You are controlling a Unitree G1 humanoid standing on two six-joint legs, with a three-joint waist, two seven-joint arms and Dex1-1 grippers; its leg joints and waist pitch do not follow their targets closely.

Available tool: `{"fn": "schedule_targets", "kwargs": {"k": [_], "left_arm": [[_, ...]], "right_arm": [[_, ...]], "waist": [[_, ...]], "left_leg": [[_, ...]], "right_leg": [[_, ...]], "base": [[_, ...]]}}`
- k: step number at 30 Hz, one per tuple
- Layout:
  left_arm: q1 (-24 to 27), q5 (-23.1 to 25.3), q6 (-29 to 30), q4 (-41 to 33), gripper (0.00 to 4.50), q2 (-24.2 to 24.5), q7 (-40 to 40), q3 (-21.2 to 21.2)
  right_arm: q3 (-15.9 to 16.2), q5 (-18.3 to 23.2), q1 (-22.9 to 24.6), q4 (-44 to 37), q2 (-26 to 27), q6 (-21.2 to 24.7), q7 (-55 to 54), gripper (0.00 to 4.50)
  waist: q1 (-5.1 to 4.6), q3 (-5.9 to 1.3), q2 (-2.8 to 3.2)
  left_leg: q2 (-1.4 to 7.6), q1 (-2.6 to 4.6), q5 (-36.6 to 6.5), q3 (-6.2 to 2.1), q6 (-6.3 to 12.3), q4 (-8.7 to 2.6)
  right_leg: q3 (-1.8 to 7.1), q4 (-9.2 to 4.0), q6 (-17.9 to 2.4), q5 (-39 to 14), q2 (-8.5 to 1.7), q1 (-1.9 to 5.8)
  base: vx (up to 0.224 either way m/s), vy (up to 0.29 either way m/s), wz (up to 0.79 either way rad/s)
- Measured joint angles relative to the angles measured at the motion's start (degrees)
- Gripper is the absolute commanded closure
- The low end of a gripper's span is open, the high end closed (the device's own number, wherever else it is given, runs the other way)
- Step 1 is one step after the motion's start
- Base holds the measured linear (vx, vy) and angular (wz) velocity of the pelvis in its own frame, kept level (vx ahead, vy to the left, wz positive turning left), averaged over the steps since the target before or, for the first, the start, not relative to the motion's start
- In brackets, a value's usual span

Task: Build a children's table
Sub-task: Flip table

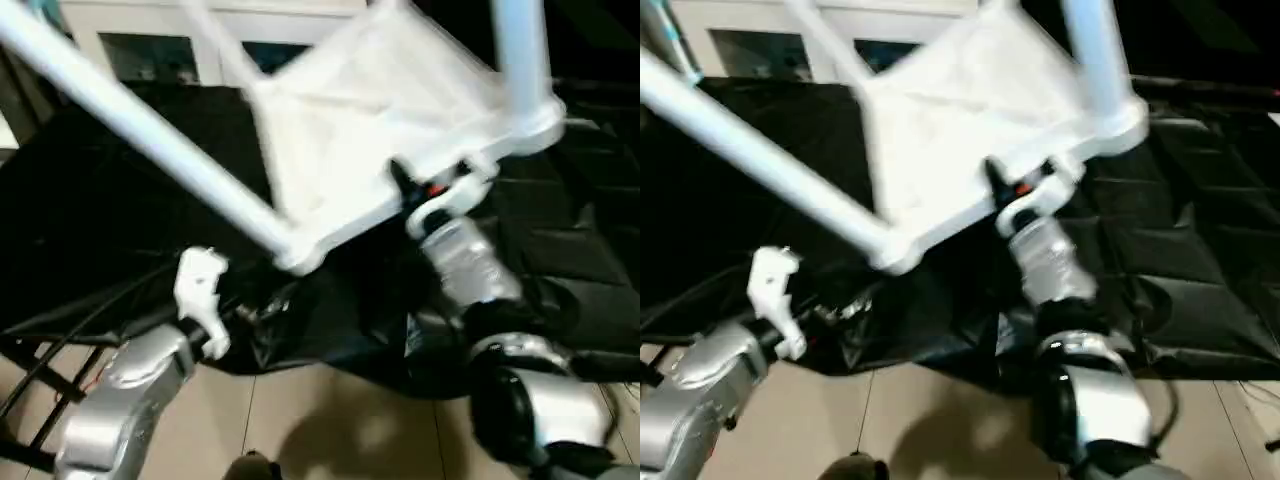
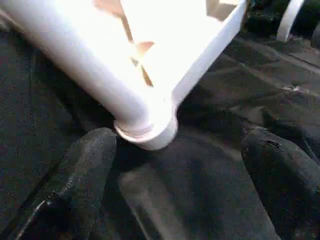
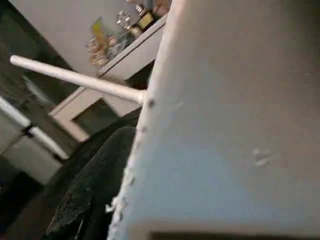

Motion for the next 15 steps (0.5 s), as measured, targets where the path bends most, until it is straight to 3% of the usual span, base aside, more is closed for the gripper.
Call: {"fn": "schedule_targets", "kwargs": {"k": [8,11,15], "left_arm": [[-3.31,1.4,-2.97,-3.73,0.0,0.59,-2.66,-2.15],[-8.26,5.22,-6.7,-2.1,0.0,-0.53,2.2,-1.15],[-13.47,6.66,-10.0,-0.59,0.0,-1.28,4.22,0.54]], "right_arm": [[1.95,-3.85,1.82,-8.68,-2.95,3.35,-4.64,2.36],[3.78,-4.58,1.86,-10.15,-3.88,4.38,-5.24,2.36],[6.17,-6.96,0.97,-11.54,-5.87,6.13,-5.72,2.36]], "waist": [[-0.62,-0.07,0.08],[-1.24,-0.09,0.11],[-1.61,-0.16,0.1]], "left_leg": [[0.0,0.04,0.21,0.03,-0.06,-0.06],[0.0,0.05,0.24,0.03,-0.06,-0.08],[-0.01,0.08,0.29,0.03,-0.02,-0.07]], "right_leg": [[0.05,0.0,0.04,0.12,0.02,-0.05],[0.05,0.0,0.06,0.2,0.02,-0.04],[0.07,-0.03,0.04,0.25,0.02,0.01]], "base": [[0.0,0.0,0.0],[0.0,0.0,0.0],[0.0,0.0,0.0]]}}
